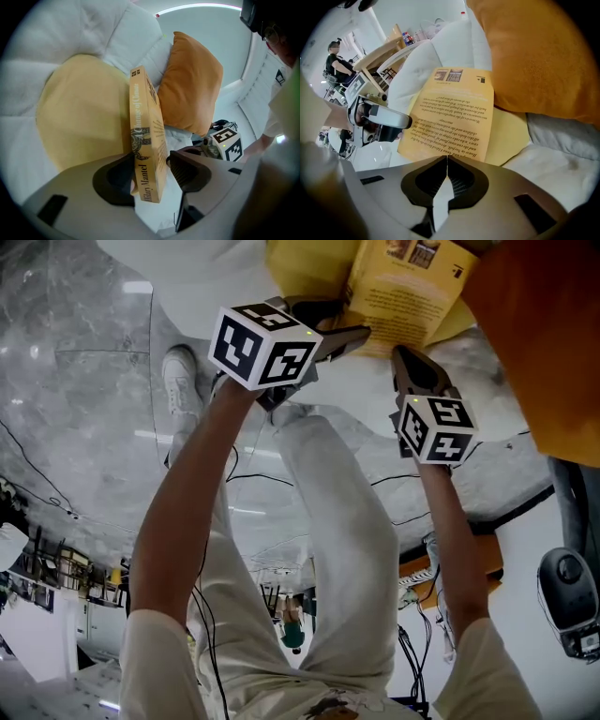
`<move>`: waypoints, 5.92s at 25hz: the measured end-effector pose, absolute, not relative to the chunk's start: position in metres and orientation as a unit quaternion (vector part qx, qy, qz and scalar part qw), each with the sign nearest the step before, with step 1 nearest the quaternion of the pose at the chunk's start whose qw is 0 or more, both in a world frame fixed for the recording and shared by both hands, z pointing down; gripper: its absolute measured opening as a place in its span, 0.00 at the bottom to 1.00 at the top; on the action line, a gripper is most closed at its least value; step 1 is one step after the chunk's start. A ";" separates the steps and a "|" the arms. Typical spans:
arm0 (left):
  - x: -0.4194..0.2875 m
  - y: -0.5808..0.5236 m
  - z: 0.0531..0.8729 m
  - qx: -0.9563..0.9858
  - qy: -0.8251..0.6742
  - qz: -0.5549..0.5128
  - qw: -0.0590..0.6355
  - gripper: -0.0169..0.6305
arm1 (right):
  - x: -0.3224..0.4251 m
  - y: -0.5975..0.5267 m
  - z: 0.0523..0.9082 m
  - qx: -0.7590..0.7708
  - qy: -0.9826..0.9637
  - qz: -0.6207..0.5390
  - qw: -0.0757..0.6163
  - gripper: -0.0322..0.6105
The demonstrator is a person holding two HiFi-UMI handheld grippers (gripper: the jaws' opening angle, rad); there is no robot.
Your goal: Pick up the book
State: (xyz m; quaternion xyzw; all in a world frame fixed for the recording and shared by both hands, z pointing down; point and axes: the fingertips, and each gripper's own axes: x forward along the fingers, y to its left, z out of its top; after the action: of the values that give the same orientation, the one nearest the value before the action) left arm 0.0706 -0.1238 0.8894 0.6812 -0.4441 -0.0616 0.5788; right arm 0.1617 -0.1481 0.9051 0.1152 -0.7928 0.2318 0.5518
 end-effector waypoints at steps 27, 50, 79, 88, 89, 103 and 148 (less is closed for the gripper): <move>0.077 -0.108 0.857 0.637 -0.509 -0.060 0.576 0.24 | 0.180 -0.137 0.874 0.174 -0.782 0.235 0.550 0.09; 0.078 -0.055 0.782 0.654 -0.504 -0.014 0.564 0.24 | 0.163 -0.099 0.791 0.222 -0.796 0.250 0.505 0.09; -0.008 -0.026 0.664 0.645 -0.538 0.013 0.543 0.24 | 0.092 -0.097 0.643 0.270 -0.817 0.289 0.420 0.09; -0.023 -0.022 0.600 0.652 -0.535 0.005 0.537 0.24 | 0.082 -0.076 0.592 0.282 -0.807 0.310 0.418 0.09; -0.024 -0.022 0.594 0.653 -0.535 0.005 0.536 0.24 | 0.079 -0.077 0.585 0.283 -0.808 0.309 0.414 0.09; -0.037 -0.011 0.506 0.660 -0.537 0.001 0.525 0.24 | 0.057 -0.074 0.492 0.294 -0.825 0.293 0.384 0.09; -0.049 0.062 0.205 0.718 -0.543 -0.029 0.434 0.24 | 0.063 -0.008 0.202 0.318 -0.879 0.255 0.249 0.08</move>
State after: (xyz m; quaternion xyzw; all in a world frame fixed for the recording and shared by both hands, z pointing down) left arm -0.0491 0.0620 0.2046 0.7182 -0.5431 -0.0294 0.4341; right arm 0.0633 -0.0081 0.2015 0.3180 -0.8786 0.2553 0.2486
